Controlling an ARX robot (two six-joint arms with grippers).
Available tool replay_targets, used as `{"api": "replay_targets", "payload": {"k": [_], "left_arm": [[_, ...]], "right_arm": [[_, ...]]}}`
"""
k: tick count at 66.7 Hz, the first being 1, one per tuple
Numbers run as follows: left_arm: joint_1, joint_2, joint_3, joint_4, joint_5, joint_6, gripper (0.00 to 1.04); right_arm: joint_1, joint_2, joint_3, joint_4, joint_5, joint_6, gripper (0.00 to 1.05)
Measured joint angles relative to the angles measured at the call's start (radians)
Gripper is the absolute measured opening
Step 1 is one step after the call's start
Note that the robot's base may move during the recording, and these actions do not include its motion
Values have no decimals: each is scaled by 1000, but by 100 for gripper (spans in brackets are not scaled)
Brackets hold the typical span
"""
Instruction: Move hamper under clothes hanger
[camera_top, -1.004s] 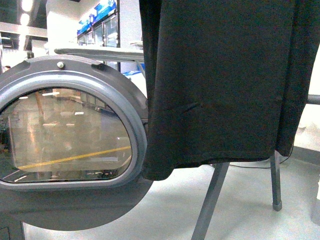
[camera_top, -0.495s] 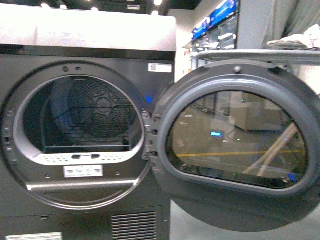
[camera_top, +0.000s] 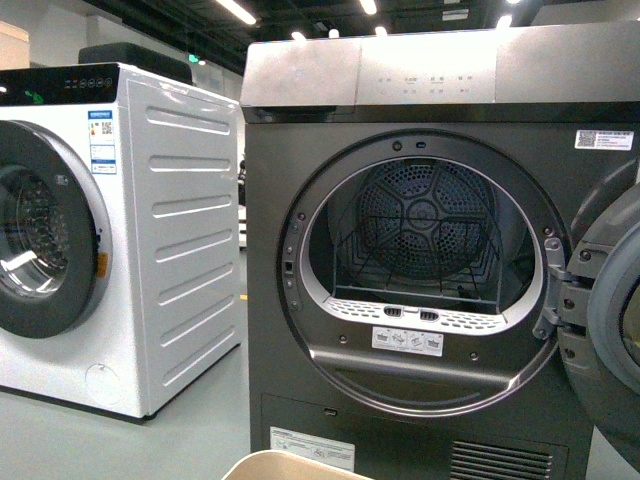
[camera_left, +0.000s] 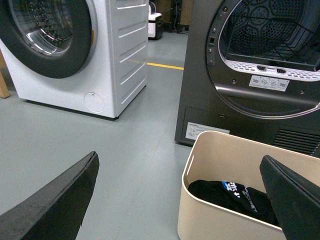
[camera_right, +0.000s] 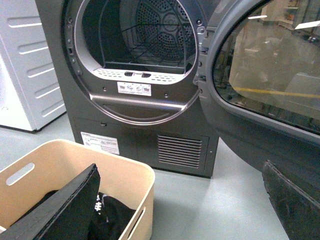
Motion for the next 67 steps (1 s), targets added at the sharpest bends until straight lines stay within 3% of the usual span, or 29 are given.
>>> {"api": "replay_targets", "payload": {"k": [49, 54, 61, 67], "left_arm": [[-9, 10, 3, -11, -18, -13, 98], [-44, 211, 108, -185, -230, -139, 98], [48, 568, 256, -45, -181, -167, 98], [71, 893, 447, 95, -120, -116, 98]], "right_arm": [[-2, 10, 5, -18, -2, 16, 97], [-3, 188, 89, -139, -29, 108, 97], [25, 525, 180, 37, -37, 156, 97], [74, 847, 310, 196, -46, 163, 97]]}}
